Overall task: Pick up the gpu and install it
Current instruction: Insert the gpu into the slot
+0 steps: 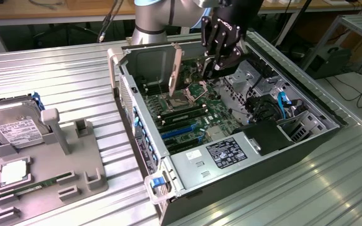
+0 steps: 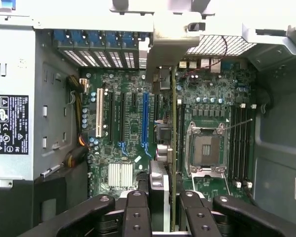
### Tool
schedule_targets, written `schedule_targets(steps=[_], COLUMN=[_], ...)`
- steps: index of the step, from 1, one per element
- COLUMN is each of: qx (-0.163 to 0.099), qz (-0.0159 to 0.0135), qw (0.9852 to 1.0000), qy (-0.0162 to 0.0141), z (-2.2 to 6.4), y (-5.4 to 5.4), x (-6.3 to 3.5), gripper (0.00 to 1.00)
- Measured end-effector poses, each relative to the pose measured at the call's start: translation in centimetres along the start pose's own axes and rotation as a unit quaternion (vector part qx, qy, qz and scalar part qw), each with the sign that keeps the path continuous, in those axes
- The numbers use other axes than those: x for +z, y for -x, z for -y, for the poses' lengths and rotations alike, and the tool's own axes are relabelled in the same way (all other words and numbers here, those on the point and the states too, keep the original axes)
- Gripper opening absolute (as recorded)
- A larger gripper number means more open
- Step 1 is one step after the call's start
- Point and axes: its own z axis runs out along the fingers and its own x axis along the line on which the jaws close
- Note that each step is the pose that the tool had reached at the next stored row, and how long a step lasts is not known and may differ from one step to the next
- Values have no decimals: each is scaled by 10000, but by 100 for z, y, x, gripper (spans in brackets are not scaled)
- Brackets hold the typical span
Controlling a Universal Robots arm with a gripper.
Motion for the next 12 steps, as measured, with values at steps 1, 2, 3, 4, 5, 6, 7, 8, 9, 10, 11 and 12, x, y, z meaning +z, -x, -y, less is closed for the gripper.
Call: schedule_targets(steps=[1, 2, 3, 4, 5, 6, 7, 8, 9, 10, 11, 12], qx=[0, 0, 0, 0, 0, 0, 0, 0, 0, 0, -1, 0], qz=[0, 0, 0, 0, -1, 0, 1, 2, 3, 4, 5, 5], qw=[10000, 10000, 10000, 10000, 10000, 10000, 10000, 10000, 10000, 10000, 10000, 10000], qy=[-1, -2, -4, -4, -4, -5, -6, -6, -6, -7, -7, -7], z=[1, 2, 3, 3, 4, 5, 5, 6, 7, 7, 8, 8], y=[0, -1, -1, -1, -2, -2, -2, -3, -3, -3, -3, -3], x=[18, 32, 52, 66, 80, 95, 108, 118, 130, 142, 152, 161], gripper=[28, 28, 28, 28, 28, 28, 28, 28, 28, 28, 28, 28])
